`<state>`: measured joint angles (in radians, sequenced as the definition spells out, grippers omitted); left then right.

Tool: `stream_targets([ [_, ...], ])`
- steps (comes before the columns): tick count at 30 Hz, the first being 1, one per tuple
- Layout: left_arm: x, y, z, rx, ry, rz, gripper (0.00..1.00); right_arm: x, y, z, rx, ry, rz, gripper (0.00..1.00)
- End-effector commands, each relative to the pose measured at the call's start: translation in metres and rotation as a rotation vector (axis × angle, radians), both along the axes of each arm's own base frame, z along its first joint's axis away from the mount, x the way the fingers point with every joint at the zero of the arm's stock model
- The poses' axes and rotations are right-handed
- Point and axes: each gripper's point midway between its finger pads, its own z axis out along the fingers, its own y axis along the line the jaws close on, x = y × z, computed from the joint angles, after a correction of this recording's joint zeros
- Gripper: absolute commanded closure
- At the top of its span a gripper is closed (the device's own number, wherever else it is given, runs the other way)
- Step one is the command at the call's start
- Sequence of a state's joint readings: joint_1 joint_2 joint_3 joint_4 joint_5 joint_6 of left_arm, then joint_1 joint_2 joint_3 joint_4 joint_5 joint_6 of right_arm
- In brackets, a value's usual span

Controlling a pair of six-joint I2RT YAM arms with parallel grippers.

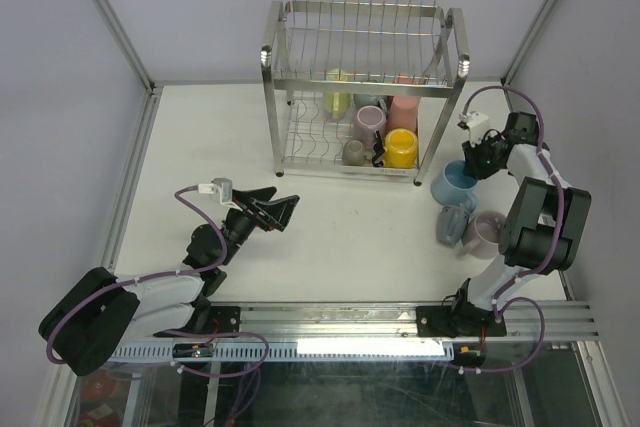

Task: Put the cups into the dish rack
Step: Pick up the cup at the center of the board.

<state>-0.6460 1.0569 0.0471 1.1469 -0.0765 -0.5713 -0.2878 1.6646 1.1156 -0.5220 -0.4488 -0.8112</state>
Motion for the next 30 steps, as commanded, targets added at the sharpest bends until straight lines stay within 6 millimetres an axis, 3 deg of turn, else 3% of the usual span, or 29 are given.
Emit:
stream_targets([
  [1, -0.001, 0.001, 0.023, -0.056, -0.06, -0.009, 0.01, 0.02, -0.009, 0.021, -0.015, -0.09, -0.026, 0.99],
  [16, -0.004, 0.002, 0.026, -0.091, -0.059, -0.025, 0.01, 0.027, -0.027, 0.063, 0.034, -0.229, -0.079, 1.0],
  [30, -0.008, -0.006, 0.037, -0.201, -0.046, -0.144, 0.01, 0.011, -0.033, 0.124, 0.085, -0.391, -0.094, 1.0],
])
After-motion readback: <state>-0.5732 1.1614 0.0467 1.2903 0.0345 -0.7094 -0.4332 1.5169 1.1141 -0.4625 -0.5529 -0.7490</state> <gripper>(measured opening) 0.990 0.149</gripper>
